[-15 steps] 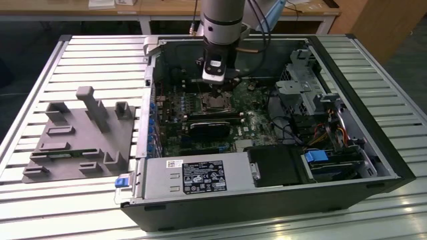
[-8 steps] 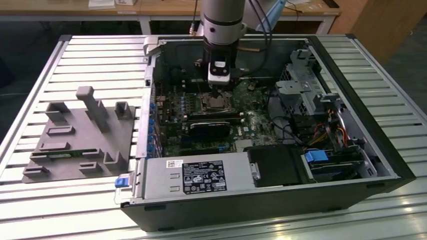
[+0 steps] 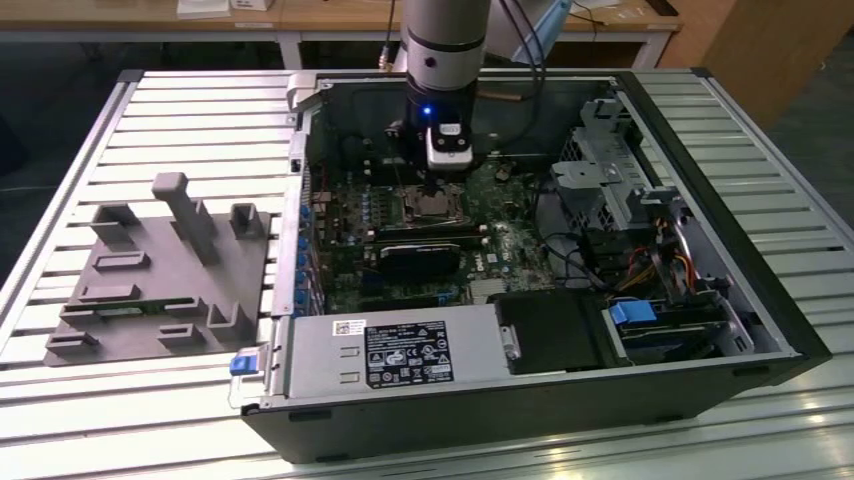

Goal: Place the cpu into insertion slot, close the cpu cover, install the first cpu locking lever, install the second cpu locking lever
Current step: 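Close the cpu cover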

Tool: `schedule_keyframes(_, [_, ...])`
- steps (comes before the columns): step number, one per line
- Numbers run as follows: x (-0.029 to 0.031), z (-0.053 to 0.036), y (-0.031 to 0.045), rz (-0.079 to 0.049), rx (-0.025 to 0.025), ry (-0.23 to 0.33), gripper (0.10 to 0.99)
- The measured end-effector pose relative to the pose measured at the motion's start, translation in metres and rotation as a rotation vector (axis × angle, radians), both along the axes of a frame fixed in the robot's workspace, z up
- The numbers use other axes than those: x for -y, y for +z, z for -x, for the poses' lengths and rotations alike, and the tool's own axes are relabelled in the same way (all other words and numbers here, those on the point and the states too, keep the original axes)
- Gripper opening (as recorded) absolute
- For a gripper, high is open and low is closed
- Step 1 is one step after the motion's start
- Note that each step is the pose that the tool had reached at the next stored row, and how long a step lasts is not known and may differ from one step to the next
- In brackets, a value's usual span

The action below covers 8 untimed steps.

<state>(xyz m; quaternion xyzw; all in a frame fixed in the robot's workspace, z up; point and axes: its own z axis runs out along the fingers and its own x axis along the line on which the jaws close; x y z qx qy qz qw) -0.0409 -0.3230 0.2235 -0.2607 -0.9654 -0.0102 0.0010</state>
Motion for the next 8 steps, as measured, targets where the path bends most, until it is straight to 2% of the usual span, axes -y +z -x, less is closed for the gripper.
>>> schedule_keyframes(8, [0.0000,0.0000,-0.0004,0.000,0.0000,0.146,0.102])
